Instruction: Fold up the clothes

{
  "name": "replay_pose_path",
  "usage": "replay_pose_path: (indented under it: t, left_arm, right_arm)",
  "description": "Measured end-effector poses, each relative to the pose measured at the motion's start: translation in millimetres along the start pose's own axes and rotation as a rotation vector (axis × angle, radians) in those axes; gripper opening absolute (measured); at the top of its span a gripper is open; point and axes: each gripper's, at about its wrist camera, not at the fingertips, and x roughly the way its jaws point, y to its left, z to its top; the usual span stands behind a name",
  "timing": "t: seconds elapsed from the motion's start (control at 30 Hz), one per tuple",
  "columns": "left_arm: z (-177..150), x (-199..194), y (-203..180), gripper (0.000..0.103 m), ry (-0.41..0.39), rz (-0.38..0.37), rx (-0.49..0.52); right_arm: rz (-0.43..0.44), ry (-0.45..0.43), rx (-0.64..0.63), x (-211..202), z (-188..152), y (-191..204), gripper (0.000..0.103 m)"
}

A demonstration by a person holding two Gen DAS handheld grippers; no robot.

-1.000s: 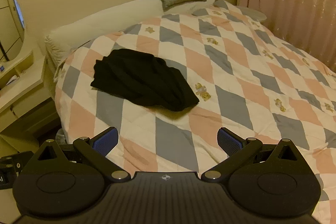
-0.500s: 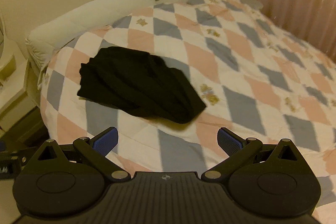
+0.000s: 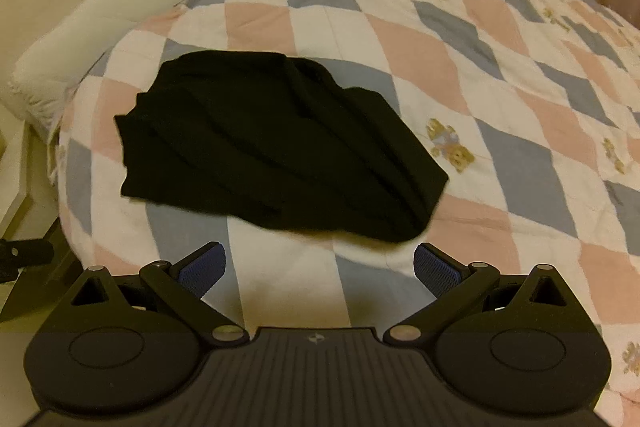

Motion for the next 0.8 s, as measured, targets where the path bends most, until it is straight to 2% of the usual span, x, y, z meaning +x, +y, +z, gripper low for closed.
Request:
replay_pose_path:
  t: [0.13,0.27,0.43,0.5,0.57,0.63,0.67,0.73,0.8]
  left_arm:
    - [37,22,11,0.096,-0.006,-0.006,-0.01]
    - [66,44,21,0.095,-0.004,-0.001,-0.025]
    - [98,71,35,0.091,0.0,-0.028,-0.041]
    - [109,82,42,0.081,0.002,-0.054,-0.064]
    - [122,96,50,0.077,0.02,-0.081,-0.106]
    - [134,111,59,0.074,0.043,-0.106,-0.155]
    - [140,118,63,0.071,0.053,-0.12,-0.181]
    - [150,130,70,0.069,0.069,-0.146,-0.224]
    - [159,140,73,0.069,0.072,-0.158,-0.238]
  right_arm:
    - [0.017,-0.008,-0.046,27,26,16,0.098]
    - [0.075,-0.037,-0.142,51,54,38,0.078]
    - [0.11,-0.096,-0.27,93,90,73,0.078]
    - [0.122,-0.1,-0.301,116,102,86,0.078]
    - [0.117,-0.083,-0.329,141,111,98,0.078]
    - [0.132,-0.039,-0.359,162,109,105,0.053]
    - [0.142,-0.012,-0.375,171,107,109,0.007]
    - [0.175,0.004,-0.384,171,97,109,0.006]
    - [0.205,-0.024,-0.411,156,78,104,0.005]
